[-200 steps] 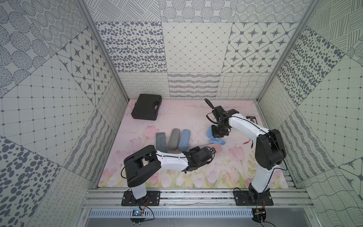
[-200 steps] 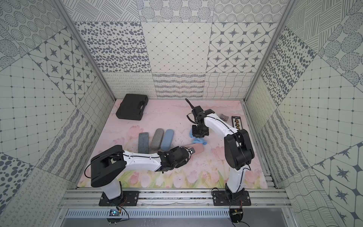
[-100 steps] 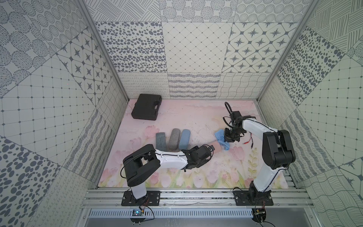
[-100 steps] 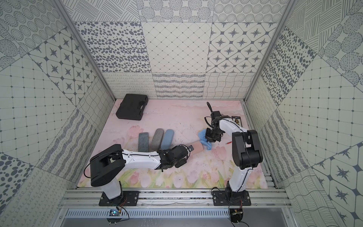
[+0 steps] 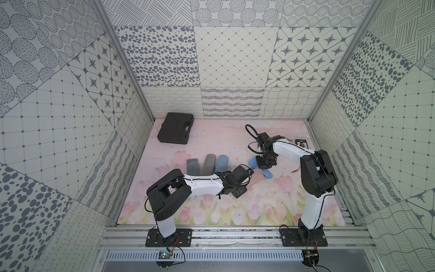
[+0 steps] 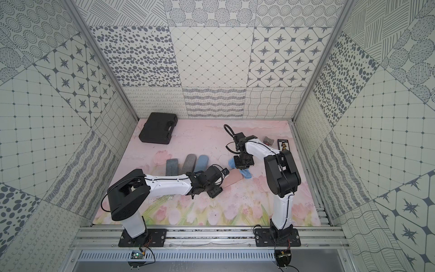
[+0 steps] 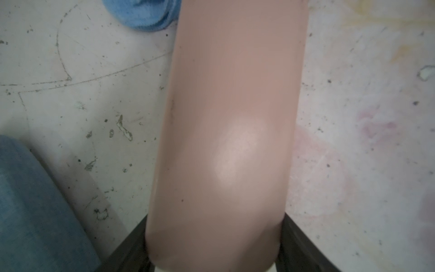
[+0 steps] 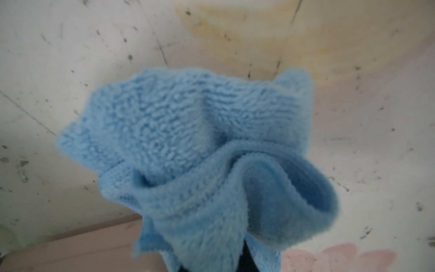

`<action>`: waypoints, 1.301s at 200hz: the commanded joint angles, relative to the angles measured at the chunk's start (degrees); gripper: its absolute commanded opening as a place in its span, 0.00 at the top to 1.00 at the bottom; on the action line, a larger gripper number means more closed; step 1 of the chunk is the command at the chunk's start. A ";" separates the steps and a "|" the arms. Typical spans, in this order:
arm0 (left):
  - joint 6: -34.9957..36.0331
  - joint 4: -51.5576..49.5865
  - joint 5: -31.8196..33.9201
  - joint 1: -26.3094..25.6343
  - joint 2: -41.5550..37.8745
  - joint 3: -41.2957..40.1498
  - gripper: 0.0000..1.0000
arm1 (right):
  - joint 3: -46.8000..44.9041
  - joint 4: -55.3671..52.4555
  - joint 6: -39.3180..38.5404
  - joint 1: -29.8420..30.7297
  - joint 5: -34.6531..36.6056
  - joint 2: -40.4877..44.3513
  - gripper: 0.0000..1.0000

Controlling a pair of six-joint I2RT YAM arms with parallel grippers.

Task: Wipe the eyeglass case
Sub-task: Wipe the dirt from the eyeglass case.

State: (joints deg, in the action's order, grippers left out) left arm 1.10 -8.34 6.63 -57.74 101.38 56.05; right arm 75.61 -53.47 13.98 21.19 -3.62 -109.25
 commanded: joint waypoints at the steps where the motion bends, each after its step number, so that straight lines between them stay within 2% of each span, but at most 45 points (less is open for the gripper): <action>1: -7.33 -7.21 -6.64 2.34 2.46 0.88 1.00 | -7.74 -1.38 0.78 -0.41 -12.78 5.34 1.00; 18: -8.98 -8.74 -8.03 2.80 3.66 2.22 1.00 | -13.57 0.54 3.16 -2.51 -19.44 9.40 1.00; 50: -11.66 -10.23 -13.42 3.91 5.08 4.62 1.00 | -16.65 0.76 4.72 -8.42 -23.61 14.29 1.00; 69: -12.22 -12.05 -18.24 4.55 5.81 6.52 1.00 | -12.82 -0.36 5.96 -10.17 -19.29 13.97 1.00; 91: -12.92 -15.18 -23.30 5.66 6.63 8.57 1.00 | -8.23 -0.56 9.46 -10.76 -8.41 11.37 1.00; 107: -14.42 -16.97 -26.49 7.05 7.38 10.05 1.00 | -7.54 1.27 12.61 -10.18 -5.84 9.32 1.00; 137: -16.39 -19.73 -30.07 8.51 7.75 11.71 1.00 | -9.22 5.02 18.92 -2.18 -3.44 9.23 1.00; 184: -18.23 -20.69 -33.61 9.21 9.43 13.98 1.00 | -13.55 11.70 29.09 11.57 -11.39 13.08 1.00; 205: -18.51 -20.66 -34.45 9.58 9.55 14.17 1.00 | -13.51 14.35 31.24 14.59 -17.17 14.63 1.00; 234: -18.17 -20.19 -36.17 9.79 9.03 13.91 1.00 | -12.35 18.23 31.54 13.08 -23.20 14.67 1.00; 260: -18.22 -18.65 -40.04 9.97 7.68 12.33 1.00 | -13.93 21.14 30.50 4.74 -25.91 13.34 1.00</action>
State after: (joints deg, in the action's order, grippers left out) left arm -16.32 -23.92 -20.01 -47.97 109.43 70.11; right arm 61.30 -46.72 44.64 32.03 -21.65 -95.96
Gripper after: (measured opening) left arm 0.724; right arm 0.129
